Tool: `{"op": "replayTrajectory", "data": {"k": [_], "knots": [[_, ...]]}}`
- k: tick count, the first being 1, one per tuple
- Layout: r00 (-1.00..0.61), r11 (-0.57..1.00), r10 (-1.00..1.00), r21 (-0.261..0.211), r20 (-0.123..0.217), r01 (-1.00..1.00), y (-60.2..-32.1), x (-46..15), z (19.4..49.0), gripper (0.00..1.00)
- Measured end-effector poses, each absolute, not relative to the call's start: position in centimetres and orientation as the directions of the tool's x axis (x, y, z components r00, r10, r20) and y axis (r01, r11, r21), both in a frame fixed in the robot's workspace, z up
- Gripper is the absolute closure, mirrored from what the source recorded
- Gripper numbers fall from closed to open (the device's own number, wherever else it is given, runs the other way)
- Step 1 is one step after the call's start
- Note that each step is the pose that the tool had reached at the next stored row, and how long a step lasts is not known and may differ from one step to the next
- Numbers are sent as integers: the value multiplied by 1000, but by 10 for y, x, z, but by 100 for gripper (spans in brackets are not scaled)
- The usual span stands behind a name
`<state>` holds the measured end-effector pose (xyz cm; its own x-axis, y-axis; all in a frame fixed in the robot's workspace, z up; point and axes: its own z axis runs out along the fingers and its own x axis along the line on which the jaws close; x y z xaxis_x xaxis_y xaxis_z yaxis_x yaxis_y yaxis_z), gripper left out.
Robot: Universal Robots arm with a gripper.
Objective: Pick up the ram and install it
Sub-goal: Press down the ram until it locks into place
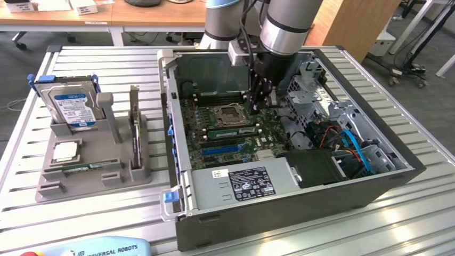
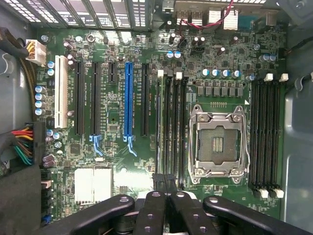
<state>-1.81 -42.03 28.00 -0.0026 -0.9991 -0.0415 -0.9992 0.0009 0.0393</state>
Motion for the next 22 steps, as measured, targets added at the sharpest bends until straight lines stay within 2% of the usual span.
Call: {"op": "replayTrajectory", "data": {"k": [22], "knots": [[-3, 1, -999, 39, -42, -999, -420, -10, 279, 90]]}}
